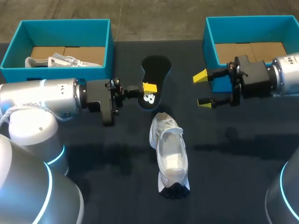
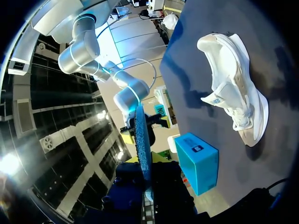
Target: Take the shoe out of the shoebox, open the shoe tongue, remove and reinsert the insole, then place the shoe into the shoebox
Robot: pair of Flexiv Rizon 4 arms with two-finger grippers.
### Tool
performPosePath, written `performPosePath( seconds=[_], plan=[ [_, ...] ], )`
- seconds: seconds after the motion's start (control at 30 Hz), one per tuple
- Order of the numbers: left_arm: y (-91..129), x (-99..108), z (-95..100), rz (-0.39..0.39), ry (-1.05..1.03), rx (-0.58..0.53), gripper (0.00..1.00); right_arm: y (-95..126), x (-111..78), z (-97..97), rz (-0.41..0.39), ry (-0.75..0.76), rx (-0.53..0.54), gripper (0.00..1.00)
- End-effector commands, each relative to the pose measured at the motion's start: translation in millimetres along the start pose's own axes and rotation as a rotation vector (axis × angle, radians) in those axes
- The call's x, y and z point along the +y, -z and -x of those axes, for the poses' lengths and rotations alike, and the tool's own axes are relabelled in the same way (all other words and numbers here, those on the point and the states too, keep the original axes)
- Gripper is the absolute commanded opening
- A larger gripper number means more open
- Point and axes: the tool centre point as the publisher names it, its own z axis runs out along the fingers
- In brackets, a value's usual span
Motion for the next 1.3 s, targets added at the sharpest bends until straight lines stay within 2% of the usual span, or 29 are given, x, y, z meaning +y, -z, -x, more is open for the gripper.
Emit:
performPosePath(
  seconds=[0.03,0.17,0.37,0.83,1.3],
  plan=[
    [-2,0,-0.4,0.003,-0.001,0.0,0.0,-1,0.5,-0.2,-0.001,-0.001,-0.002,1.0],
    [-2,0,-0.4,0.003,-0.001,0.0,0.0,-4,2.8,-1.6,0.003,0.003,0.002,1.0],
    [-6,-11,-1.5,-0.008,-0.029,-0.015,0.0,-29,17.5,-8.7,0.007,0.006,0.017,1.0],
    [-12,-22,-4.4,0.008,-0.091,-0.033,0.0,-73,45.8,-17.1,-0.009,0.005,0.034,1.0],
    [-18,-24,-7.6,0.028,-0.133,-0.026,0.0,-84,49.6,-20.3,-0.005,-0.012,0.042,1.0]
  ],
)
